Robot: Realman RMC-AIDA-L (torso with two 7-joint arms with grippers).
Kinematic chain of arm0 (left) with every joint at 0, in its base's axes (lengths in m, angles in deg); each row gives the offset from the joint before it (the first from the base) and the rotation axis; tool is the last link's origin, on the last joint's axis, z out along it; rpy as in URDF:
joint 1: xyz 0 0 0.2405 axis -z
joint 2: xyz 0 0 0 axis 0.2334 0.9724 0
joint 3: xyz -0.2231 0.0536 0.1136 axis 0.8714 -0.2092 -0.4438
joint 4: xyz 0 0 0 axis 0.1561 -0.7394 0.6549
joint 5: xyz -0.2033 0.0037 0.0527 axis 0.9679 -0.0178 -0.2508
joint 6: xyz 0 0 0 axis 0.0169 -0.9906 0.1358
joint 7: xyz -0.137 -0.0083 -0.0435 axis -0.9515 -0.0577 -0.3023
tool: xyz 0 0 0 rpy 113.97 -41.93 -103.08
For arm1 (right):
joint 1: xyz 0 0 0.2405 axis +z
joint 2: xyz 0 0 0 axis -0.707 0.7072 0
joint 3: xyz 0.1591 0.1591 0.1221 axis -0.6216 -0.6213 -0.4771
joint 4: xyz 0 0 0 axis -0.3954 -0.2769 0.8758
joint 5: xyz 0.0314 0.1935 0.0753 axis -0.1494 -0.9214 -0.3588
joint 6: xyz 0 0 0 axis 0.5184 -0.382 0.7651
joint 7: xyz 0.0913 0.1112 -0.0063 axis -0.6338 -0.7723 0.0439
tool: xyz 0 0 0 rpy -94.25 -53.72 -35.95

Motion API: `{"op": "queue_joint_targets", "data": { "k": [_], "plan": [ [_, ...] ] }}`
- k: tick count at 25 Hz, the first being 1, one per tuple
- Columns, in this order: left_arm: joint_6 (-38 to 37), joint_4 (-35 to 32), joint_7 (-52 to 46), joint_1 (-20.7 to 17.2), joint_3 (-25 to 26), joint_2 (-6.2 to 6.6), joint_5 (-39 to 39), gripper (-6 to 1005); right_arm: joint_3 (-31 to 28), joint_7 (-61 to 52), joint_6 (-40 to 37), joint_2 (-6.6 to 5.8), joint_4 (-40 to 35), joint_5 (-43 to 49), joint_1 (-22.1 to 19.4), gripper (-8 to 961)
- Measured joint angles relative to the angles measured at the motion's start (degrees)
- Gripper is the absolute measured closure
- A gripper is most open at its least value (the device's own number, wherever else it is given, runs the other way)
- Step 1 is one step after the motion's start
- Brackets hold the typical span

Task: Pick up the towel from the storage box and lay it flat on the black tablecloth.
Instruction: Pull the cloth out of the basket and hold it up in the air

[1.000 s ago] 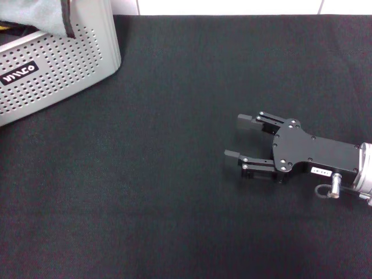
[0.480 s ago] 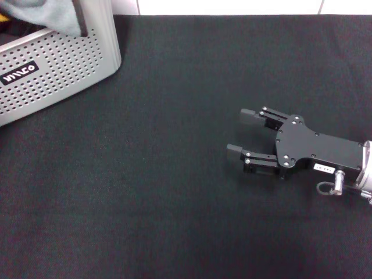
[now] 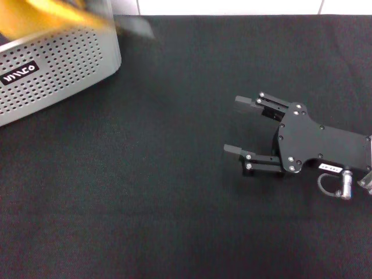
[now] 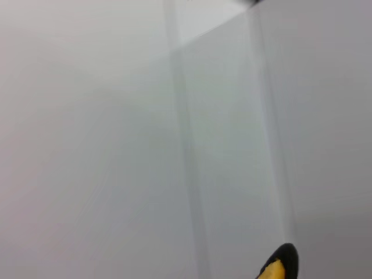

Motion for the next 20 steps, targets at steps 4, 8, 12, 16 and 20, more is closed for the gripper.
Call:
{"op": "queue_joint_targets", "data": {
  "k": [4,8,12,16,20],
  "plan": [
    [-6.51,0.54,-2.7,1.46,0.75,0.63,1.04,978,0.55,2.4,0.92,-0.21,-5.99,0.08,-2.22,129],
    [-13.35,2.4,-8.12,2.7,0.71,2.26,5.17,978,0.79,2.71,1.03,-0.37,-12.83,0.16,-5.1,129],
    [-13.52,2.64,-8.32,2.88,0.53,2.39,-2.91,977,1.5,3.12,1.11,-0.34,-17.98,0.23,-7.47,136],
    [-13.59,5.92,-3.78,4.08,0.49,1.02,-16.22,977,1.99,2.94,0.94,-0.28,-19.88,0.17,-8.02,144],
    [-13.84,13.17,1.83,5.65,-2.0,0.17,-23.83,976,1.85,2.71,0.63,-0.24,-20.16,-0.19,-7.37,152]
  ]
}}
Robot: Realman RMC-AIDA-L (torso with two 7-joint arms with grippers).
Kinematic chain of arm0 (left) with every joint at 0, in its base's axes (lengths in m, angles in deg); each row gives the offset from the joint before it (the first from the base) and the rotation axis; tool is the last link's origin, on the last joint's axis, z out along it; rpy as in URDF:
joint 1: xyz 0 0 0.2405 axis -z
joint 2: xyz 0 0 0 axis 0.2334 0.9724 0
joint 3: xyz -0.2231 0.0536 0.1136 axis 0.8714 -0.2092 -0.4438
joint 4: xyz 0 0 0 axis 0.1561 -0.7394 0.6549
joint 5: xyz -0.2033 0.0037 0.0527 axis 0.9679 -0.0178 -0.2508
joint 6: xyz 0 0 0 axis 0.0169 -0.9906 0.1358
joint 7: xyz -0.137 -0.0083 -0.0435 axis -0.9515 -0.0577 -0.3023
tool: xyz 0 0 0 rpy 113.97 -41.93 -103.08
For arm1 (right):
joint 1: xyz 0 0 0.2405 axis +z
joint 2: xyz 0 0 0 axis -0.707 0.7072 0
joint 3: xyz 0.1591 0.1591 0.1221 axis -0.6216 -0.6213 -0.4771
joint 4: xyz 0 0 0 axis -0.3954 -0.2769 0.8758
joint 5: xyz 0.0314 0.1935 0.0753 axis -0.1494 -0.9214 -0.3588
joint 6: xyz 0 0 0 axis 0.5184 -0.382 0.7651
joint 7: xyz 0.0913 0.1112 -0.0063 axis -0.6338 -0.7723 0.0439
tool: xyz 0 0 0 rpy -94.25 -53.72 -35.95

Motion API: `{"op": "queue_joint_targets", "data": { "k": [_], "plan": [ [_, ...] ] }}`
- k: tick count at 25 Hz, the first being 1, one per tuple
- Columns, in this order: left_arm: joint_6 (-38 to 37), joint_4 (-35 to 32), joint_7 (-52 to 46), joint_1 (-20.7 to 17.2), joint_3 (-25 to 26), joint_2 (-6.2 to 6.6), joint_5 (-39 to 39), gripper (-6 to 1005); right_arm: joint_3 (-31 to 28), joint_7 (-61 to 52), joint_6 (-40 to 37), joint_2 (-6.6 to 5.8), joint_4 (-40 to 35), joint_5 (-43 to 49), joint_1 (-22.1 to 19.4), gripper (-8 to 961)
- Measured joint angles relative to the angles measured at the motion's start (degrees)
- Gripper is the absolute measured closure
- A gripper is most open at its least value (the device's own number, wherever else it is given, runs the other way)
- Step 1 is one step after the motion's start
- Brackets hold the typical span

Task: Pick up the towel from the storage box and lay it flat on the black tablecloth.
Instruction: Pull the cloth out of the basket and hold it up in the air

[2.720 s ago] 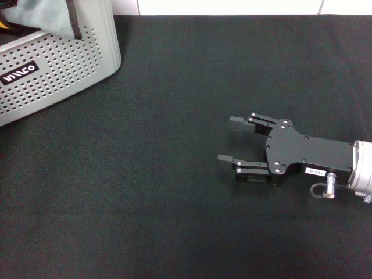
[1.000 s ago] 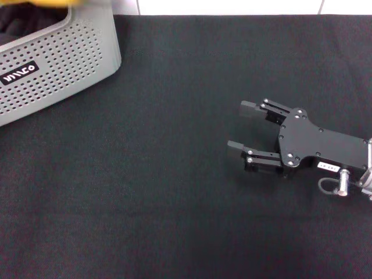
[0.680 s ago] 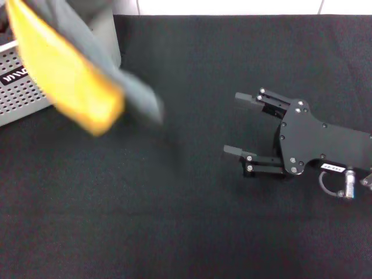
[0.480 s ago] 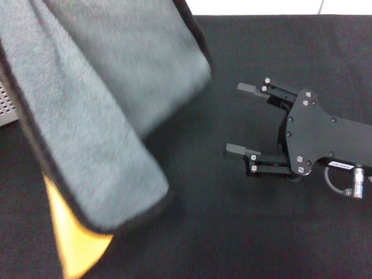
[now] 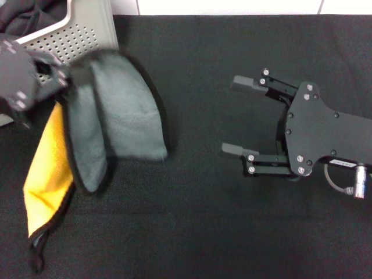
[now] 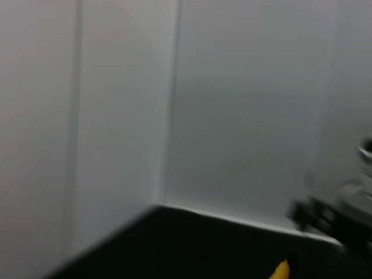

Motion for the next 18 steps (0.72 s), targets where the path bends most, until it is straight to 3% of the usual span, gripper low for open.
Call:
{"op": "queue_joint_targets", "data": {
  "k": [6,12,18],
  "plan": [
    [-0.16,6.96,3.54,1.26,-9.43,2.0,-1.08,975,-0.18,-0.62,-4.33,-0.19,-1.1,-0.16,1.67,163],
    [-0.04,7.84,3.28,3.23,-11.19,1.57,-2.18,975,-0.02,-2.21,-6.63,-0.32,3.48,0.28,7.41,174],
    [0.41,8.92,2.67,4.72,-10.67,1.36,-2.86,974,1.69,-2.28,-5.74,0.06,4.14,0.3,8.98,344]
  ]
}}
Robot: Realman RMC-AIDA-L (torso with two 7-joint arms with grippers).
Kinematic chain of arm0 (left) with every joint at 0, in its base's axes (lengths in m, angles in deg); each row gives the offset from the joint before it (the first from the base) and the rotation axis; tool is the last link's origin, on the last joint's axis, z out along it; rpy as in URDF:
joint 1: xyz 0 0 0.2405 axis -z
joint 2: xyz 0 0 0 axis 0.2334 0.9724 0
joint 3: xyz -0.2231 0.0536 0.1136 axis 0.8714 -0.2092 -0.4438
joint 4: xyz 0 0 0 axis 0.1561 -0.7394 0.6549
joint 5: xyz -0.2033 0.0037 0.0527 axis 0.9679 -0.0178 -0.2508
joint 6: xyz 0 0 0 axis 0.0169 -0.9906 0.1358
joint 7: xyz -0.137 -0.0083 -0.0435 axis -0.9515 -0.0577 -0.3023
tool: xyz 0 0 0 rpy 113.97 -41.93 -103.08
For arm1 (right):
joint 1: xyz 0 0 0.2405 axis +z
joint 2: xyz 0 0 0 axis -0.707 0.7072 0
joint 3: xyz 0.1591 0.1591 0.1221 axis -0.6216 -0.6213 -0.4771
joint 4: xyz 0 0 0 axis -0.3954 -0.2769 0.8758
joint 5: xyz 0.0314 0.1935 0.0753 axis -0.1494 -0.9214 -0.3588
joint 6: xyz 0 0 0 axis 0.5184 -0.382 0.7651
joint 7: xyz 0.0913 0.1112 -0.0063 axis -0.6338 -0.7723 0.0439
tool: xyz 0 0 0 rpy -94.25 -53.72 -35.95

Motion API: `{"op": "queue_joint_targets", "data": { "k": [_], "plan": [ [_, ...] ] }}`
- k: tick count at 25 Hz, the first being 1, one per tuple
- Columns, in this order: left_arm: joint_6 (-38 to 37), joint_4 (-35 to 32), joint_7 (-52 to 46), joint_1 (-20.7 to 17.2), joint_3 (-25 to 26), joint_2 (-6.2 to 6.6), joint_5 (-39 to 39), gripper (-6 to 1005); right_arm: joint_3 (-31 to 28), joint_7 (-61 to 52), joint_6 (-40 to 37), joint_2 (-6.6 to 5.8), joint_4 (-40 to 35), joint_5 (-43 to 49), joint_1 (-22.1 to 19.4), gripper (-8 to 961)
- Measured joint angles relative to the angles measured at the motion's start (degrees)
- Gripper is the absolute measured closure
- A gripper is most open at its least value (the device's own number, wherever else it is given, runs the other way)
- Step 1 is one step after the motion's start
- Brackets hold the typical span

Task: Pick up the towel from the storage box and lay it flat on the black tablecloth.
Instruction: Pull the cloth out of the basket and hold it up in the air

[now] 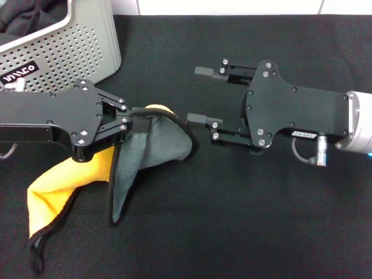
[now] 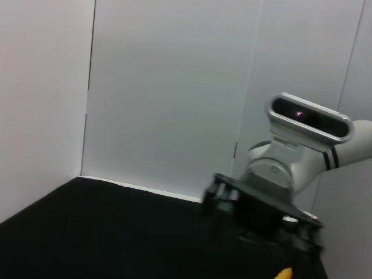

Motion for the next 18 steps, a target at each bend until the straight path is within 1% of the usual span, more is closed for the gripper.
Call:
{"op": "queue_joint_targets", "data": {
  "k": [5,10,14,18],
  "plan": [
    [0.45,0.19,-0.33,0.12,0.59,-0.02,-0.12,973,0.26,-0.01,3.03,0.09,-1.01,-0.39,-0.88,384],
    [0.45,0.71,-0.43,0.62,0.61,-0.15,-0.24,973,0.56,-0.02,3.19,0.09,-1.05,-0.47,-0.62,418],
    [0.45,0.77,-0.43,0.76,0.26,-0.25,-0.24,972,0.66,-0.05,2.03,0.09,-0.65,-0.5,0.48,446],
    [0.44,0.77,-0.43,0.79,0.15,-0.63,-0.25,972,1.01,0.12,0.46,0.09,-0.03,-0.26,1.92,473]
  ]
}}
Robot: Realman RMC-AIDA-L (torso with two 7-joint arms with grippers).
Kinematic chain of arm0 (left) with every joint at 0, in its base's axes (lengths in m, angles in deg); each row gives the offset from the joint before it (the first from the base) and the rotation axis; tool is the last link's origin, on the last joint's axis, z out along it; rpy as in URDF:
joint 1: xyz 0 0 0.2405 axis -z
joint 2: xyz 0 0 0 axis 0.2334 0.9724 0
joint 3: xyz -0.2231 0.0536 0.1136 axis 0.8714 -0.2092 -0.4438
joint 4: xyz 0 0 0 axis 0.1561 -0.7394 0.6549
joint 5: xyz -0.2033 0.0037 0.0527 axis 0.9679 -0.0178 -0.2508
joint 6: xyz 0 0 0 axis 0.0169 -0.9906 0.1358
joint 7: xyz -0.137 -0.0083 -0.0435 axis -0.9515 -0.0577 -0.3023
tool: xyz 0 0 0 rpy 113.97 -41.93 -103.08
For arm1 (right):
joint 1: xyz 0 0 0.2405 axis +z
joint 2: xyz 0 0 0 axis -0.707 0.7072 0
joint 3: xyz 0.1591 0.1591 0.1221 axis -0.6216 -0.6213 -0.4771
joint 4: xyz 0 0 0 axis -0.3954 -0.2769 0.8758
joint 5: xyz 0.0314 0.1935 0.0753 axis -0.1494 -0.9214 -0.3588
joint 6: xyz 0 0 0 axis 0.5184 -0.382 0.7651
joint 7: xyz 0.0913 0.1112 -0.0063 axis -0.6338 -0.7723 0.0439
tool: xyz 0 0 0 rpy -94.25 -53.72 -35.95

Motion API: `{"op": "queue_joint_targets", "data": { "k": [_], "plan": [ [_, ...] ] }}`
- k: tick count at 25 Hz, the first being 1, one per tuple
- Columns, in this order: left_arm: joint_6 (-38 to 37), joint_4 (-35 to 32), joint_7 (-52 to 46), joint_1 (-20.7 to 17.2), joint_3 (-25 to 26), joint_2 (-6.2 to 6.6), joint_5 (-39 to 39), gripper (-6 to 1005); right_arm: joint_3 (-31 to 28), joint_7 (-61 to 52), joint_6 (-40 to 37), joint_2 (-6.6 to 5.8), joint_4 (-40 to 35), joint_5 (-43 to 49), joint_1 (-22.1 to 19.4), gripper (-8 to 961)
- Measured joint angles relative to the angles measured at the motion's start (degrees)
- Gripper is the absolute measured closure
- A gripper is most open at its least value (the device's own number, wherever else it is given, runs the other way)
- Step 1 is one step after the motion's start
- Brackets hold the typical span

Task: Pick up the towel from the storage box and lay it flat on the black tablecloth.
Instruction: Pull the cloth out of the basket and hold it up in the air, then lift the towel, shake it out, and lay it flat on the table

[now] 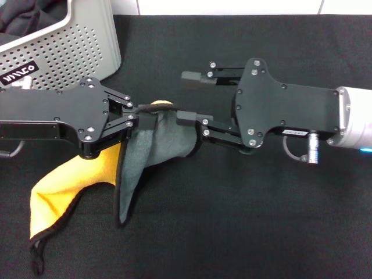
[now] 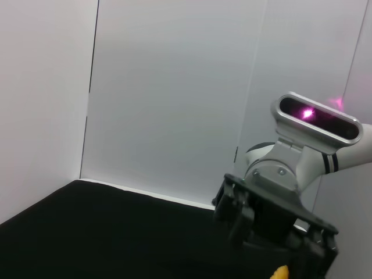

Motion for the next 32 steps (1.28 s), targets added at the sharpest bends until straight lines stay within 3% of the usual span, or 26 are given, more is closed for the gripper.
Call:
{"op": "queue_joint_targets", "data": {
  "k": [5,25,32],
  "plan": [
    [-0.02,-0.01,0.01,0.09,-0.06,-0.26,0.0,971,0.83,0.31,-1.33,0.0,1.1,-0.07,1.48,507],
    [-0.2,2.37,0.39,0.73,-0.24,-0.35,-0.07,968,1.24,1.38,-1.44,0.0,1.23,0.19,2.17,906],
    [-0.12,5.63,0.7,1.4,0.21,-0.15,0.12,967,1.5,2.51,-1.4,0.0,1.22,0.14,2.04,948]
  ]
}}
